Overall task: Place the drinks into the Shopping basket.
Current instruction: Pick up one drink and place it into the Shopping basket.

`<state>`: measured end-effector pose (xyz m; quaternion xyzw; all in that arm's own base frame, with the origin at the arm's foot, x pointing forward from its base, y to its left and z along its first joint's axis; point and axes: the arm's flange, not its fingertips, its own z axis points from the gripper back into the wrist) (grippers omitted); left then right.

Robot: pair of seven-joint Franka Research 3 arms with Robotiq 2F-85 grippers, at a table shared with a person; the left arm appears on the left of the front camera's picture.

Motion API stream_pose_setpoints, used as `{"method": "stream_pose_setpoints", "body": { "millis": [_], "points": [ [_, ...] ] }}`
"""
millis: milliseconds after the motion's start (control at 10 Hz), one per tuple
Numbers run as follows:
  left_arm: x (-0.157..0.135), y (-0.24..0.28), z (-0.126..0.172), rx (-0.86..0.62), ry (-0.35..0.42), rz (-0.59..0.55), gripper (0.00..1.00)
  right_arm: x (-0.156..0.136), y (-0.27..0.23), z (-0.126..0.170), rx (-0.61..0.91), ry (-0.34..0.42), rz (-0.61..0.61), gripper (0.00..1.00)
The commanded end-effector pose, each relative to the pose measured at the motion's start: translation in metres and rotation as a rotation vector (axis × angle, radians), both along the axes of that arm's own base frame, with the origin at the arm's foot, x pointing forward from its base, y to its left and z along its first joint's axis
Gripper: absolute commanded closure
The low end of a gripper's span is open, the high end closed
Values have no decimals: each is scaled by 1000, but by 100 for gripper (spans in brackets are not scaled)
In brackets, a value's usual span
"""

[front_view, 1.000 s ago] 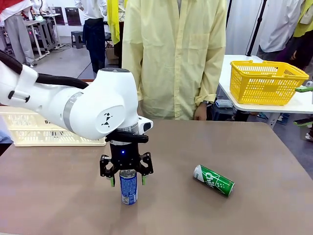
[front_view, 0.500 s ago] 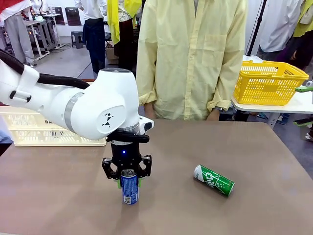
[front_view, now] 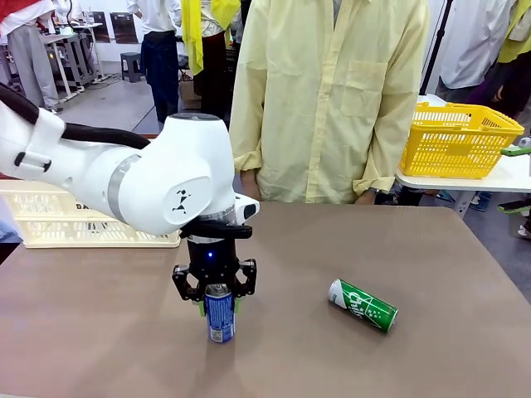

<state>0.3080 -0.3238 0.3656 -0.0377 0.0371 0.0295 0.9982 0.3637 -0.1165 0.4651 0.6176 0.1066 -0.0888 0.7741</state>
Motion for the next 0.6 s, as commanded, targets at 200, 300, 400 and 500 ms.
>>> {"method": "stream_pose_setpoints", "body": {
  "millis": [200,300,400,500],
  "points": [
    [-13,37,138,-26,-99,-64,100,0,-1,4,-5,4,4,0],
    [-22,42,165,-55,-112,-131,100,0,-1,4,-5,4,4,0],
    [-32,47,185,-53,-133,-120,100,0,-1,4,-5,4,4,0],
    [-42,49,196,-86,-131,-154,100,0,-1,4,-5,4,4,0]
  ]
}}
